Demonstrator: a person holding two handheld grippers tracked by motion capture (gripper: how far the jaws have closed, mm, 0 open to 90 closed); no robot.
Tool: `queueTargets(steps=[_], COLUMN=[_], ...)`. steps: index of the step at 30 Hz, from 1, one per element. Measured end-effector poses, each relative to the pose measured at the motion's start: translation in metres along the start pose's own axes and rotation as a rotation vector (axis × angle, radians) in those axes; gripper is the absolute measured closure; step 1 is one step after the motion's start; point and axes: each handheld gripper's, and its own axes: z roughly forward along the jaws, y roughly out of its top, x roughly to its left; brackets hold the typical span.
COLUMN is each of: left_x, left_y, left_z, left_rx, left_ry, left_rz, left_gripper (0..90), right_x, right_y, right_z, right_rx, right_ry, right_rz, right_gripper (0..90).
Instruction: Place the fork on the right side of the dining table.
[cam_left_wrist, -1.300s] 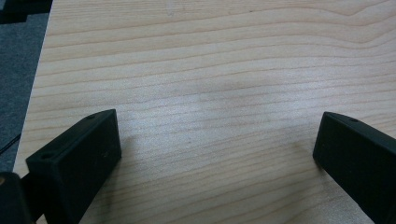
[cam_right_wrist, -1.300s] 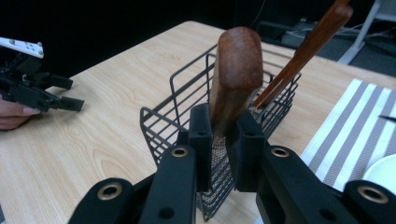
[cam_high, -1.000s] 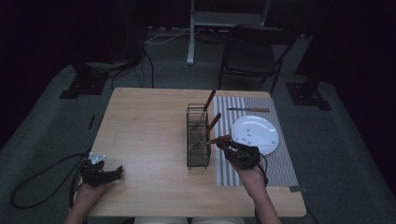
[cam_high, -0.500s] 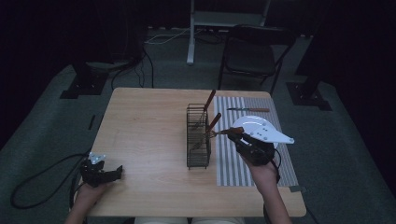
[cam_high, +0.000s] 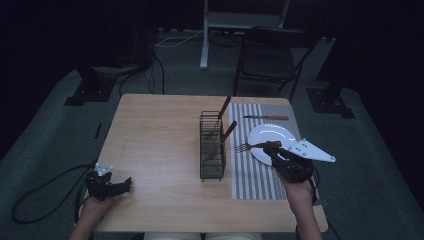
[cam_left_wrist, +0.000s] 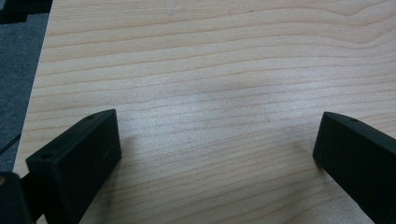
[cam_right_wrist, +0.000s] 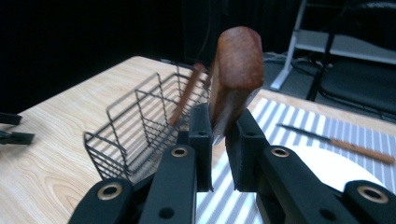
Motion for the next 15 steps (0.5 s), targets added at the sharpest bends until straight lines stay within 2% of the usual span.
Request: queueTargets(steps=[6,15], left_x=[0.000,0.000], left_y=[0.000,0.000], left_z=[0.000,0.000], left_rx=[-0.001,0.001], left_ry=[0.000,0.000], left_rz=[-0.001,-0.001], left_gripper=[1.3,1.3], right_x=[-0.010,-0.015], right_y=[-0.019,-0.047], right_z=[-0.001,0.003], right_rx=[0.042,0.103], right_ry=[-0.030,-0.056], right_rz=[0.029,0.063], right_gripper=[81.2,81.2])
